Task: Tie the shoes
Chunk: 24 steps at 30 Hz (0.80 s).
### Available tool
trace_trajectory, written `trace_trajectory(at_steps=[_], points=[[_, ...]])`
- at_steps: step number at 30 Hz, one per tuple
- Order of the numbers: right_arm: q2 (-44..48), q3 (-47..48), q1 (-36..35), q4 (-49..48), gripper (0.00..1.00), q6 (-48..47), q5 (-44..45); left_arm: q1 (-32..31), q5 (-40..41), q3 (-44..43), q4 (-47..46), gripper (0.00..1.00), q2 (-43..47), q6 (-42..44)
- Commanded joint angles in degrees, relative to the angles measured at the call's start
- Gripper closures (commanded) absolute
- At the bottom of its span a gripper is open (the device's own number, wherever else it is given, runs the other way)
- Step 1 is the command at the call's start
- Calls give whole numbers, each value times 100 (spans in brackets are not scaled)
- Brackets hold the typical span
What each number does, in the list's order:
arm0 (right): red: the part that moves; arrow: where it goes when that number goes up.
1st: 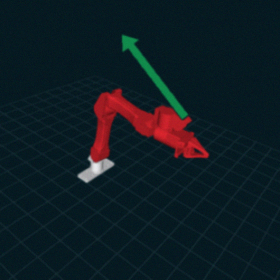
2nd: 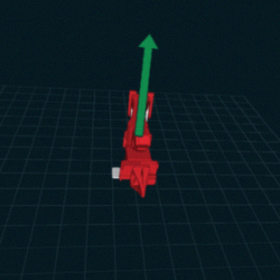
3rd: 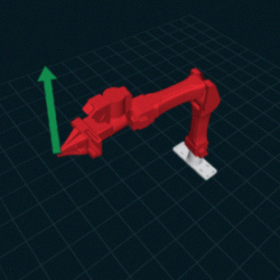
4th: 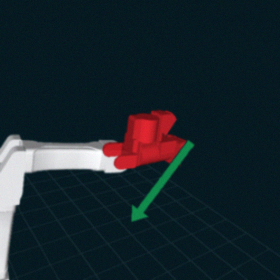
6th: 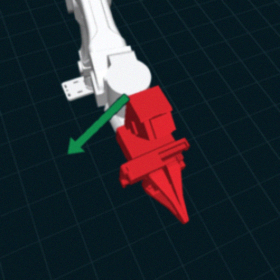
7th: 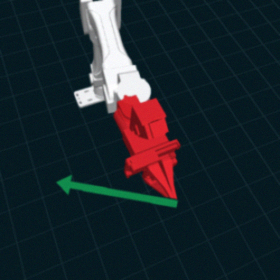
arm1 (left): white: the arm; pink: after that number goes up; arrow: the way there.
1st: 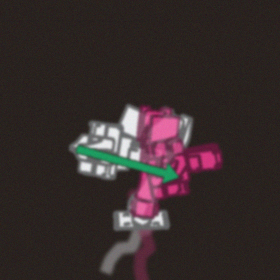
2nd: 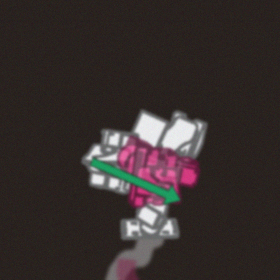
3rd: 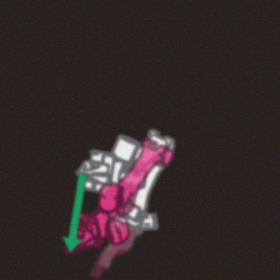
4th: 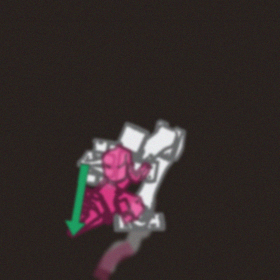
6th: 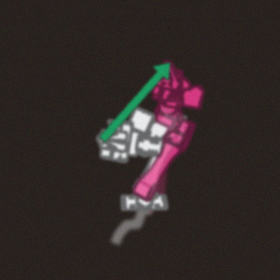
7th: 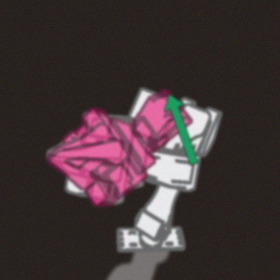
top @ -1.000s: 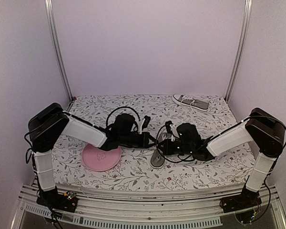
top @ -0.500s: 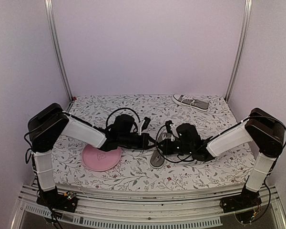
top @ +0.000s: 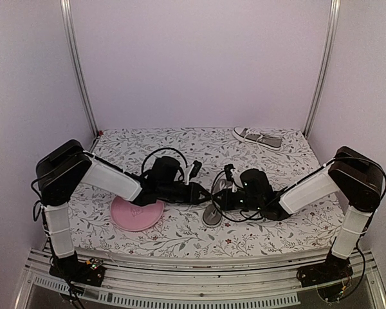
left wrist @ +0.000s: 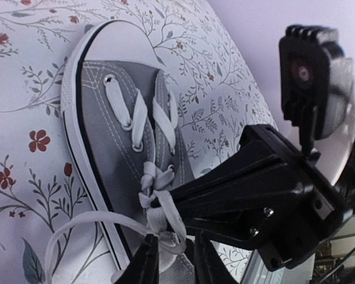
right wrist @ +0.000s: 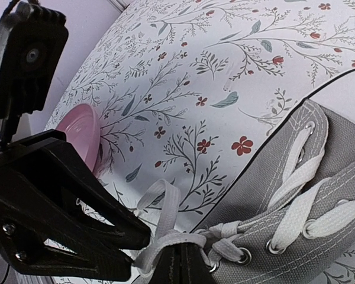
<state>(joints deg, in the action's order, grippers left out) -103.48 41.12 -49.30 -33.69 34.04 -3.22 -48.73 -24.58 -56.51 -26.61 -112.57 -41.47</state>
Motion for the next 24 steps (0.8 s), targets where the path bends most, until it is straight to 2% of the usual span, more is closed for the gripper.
trace_trajectory(at_steps=[1, 6, 14, 24], points=[[-19, -145, 59, -201, 98, 101, 93, 112, 241, 34, 126, 75, 445, 159], [-3, -166, 60, -199, 98, 103, 96, 242, 431, -37, 186, 69, 389, 105], [16, -180, 60, -199, 98, 111, 102, 319, 21, -523, 427, 71, -382, 72], [10, -185, 56, -190, 98, 116, 94, 460, 171, -968, 556, 71, -844, 192]])
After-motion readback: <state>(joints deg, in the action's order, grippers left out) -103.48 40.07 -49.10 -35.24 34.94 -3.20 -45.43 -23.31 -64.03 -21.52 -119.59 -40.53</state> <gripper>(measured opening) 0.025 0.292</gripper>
